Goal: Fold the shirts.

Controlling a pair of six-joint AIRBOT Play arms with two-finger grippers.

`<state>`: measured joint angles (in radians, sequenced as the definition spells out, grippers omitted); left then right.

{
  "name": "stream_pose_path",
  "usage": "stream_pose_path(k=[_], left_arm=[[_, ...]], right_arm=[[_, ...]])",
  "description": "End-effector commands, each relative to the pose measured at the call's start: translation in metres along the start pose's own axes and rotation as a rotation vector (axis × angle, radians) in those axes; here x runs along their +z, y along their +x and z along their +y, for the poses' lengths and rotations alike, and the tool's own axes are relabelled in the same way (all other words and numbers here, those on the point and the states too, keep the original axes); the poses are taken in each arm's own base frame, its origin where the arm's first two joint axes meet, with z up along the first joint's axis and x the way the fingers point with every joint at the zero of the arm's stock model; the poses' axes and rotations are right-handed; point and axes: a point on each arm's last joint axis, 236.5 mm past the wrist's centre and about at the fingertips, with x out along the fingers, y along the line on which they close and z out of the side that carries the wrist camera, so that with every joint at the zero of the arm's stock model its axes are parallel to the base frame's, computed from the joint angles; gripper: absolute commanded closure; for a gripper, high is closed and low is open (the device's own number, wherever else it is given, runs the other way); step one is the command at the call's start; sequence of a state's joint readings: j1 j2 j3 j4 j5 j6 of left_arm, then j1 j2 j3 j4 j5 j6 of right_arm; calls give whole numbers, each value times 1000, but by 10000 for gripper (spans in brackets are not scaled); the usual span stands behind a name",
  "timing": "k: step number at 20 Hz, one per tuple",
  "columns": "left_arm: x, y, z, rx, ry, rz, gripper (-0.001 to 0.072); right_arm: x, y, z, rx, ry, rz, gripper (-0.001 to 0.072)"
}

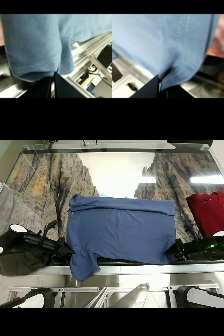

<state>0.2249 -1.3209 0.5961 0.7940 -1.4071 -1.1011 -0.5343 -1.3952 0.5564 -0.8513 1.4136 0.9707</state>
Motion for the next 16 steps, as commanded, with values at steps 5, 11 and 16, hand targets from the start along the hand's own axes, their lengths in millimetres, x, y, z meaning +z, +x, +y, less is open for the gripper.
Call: stream_pose_path(k=[5, 11, 16], left_arm=[[16, -23, -21, -8, 76, -19, 673], [28, -32, -42, -68, 132, -61, 674], [106, -125, -112, -144, 275, -380, 674]], right_arm=[[-21, -23, 13, 1, -37, 138, 627], [18, -31, 44, 101, -61, -13, 698], [115, -87, 94, 179, -160, -372, 698]])
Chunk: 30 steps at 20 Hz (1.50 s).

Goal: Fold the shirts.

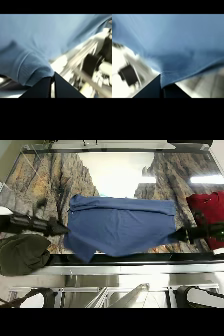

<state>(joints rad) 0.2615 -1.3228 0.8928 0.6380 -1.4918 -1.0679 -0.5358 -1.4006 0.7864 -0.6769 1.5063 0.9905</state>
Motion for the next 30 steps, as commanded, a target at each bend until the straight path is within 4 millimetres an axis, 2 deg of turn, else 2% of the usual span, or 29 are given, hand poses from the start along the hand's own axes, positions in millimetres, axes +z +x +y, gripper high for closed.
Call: stream_pose_path(k=[1, 3, 4, 6, 7, 9, 12, 16, 20, 22, 26, 27, 28, 29, 30], left_arm=[[77, -50, -35, -10, 86, -235, 674], [115, -68, -39, 15, 117, -307, 674], [129, -69, -41, 17, 138, -305, 674], [153, -59, -38, 15, 161, -287, 674], [165, -51, -34, 14, 164, -278, 674], [184, -31, -21, 10, 162, -251, 674], [206, -2, -4, 2, 161, -205, 674], [224, 30, 15, -8, 153, -145, 677], [239, 44, 42, 12, 113, -129, 687], [235, 48, 62, 70, 119, -85, 692], [235, 49, 65, 75, 122, -77, 691], [235, 47, 65, 73, 122, -77, 679], [235, 46, 62, 67, 125, -77, 622], [236, 44, 58, 66, 137, -79, 510], [239, 40, 52, 65, 155, -83, 508]], right_arm=[[85, -27, 28, 55, -47, -296, 698], [127, -39, 42, 143, -49, -440, 698], [143, -45, 52, 217, -60, -491, 698], [167, -53, 57, 314, -59, -561, 697], [175, -53, 53, 332, -50, -575, 697], [188, -45, 32, 319, -8, -586, 697], [197, -26, -1, 282, 33, -581, 697], [200, -4, -32, 254, 76, -561, 696], [207, -2, -45, 212, 55, -584, 696], [211, -5, -42, 206, 37, -594, 695], [220, -14, -28, 221, -14, -600, 688], [221, -18, -20, 238, -40, -594, 619], [222, -22, -10, 253, -71, -586, 497], [223, -26, -1, 262, -106, -577, 488], [227, -33, 7, 260, -139, -583, 488]])
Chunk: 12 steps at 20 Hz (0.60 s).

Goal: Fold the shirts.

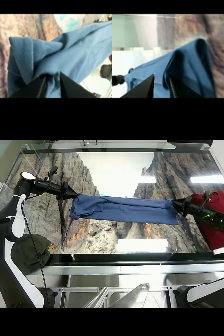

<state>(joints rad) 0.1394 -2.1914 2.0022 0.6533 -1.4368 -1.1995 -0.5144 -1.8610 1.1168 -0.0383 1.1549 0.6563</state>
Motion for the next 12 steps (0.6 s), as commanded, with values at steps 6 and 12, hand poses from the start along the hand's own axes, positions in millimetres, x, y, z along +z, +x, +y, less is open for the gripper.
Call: stream_pose_path(k=[6, 12], left_arm=[[20, -37, -29, 9, 83, -65, 508], [4, -81, -41, 8, 76, -61, 701]], right_arm=[[59, -7, 63, 82, -122, -74, 478], [14, -34, -21, -353, -135, 237, 42]])
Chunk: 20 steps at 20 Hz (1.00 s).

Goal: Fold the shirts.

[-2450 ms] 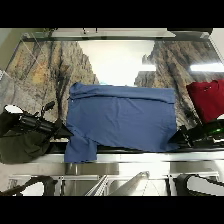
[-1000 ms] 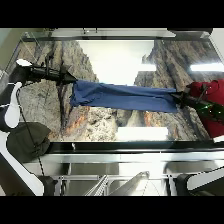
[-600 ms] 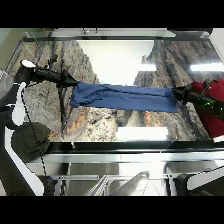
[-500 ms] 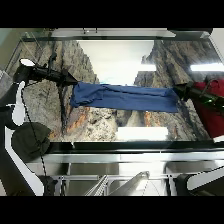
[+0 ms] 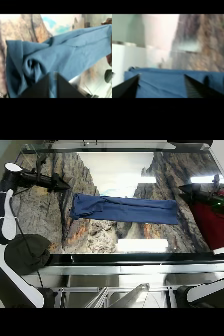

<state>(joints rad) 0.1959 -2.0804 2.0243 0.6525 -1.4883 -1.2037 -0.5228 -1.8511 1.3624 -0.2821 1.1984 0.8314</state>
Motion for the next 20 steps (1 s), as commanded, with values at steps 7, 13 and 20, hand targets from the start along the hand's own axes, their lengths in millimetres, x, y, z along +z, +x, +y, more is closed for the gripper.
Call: stream_pose_path(k=[7, 13, 20], left_arm=[[-5, -11, -45, -6, 77, 15, 701], [-15, 23, -76, -32, 131, 72, 700], [-42, 124, -113, -58, 194, 167, 700]], right_arm=[[-57, -12, -84, -360, 67, 284, 43], [-92, 22, -60, -282, 22, 422, 286], [-55, 36, -13, -224, -43, 369, 696]])
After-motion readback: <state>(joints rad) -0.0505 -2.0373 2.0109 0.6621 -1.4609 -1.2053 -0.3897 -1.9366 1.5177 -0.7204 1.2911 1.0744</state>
